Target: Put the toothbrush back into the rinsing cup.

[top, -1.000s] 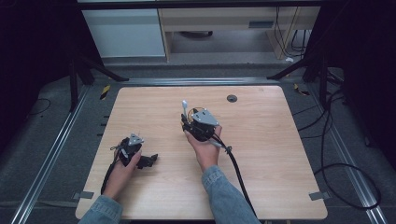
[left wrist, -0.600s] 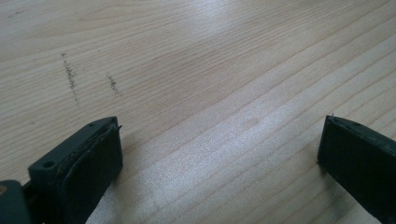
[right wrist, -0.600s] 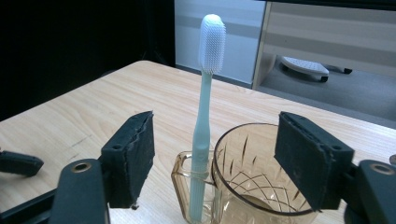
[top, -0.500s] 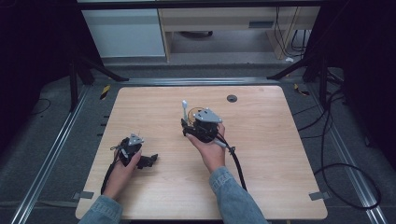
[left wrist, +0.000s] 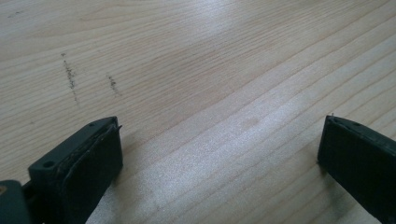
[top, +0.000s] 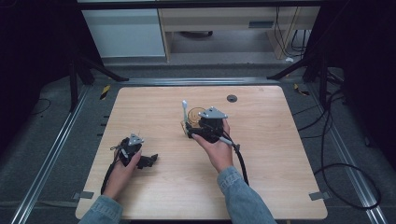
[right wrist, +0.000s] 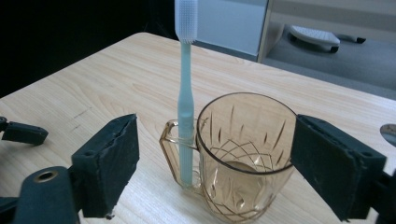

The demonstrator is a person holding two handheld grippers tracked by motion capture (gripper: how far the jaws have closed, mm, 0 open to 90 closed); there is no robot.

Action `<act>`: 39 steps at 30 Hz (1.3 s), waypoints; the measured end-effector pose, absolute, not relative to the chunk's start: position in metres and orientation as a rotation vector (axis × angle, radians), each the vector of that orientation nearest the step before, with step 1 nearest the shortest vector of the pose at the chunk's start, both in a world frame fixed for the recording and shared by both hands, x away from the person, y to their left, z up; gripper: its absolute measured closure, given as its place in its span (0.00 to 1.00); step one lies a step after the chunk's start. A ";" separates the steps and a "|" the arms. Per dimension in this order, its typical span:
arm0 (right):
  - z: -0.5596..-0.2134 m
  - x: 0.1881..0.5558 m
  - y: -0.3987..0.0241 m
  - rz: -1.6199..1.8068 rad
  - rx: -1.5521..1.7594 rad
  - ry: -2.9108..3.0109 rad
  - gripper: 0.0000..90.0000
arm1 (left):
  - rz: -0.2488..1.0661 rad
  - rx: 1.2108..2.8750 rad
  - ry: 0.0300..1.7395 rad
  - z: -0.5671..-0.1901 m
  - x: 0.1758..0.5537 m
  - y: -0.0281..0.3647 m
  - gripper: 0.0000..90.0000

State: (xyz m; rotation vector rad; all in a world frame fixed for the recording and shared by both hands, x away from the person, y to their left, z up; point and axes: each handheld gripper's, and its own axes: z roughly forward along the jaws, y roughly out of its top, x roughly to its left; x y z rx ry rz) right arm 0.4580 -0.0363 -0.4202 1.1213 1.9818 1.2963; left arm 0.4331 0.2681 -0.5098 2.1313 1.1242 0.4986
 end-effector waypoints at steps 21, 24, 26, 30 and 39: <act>-0.415 0.455 -0.074 1.208 1.137 2.067 0.08 | 0.498 2.136 1.123 -0.510 0.433 0.268 0.00; -0.414 0.455 -0.080 1.199 1.138 2.072 0.07 | 0.498 2.135 1.123 -0.510 0.433 0.268 0.00; -0.414 0.454 -0.084 1.182 1.136 2.076 0.07 | 0.498 2.135 1.124 -0.510 0.433 0.268 0.00; -0.414 0.453 -0.091 1.171 1.135 2.077 0.07 | 0.498 2.135 1.123 -0.510 0.433 0.268 0.00; -0.411 0.449 -0.103 1.151 1.122 2.090 0.07 | 0.498 2.134 1.124 -0.510 0.433 0.268 0.00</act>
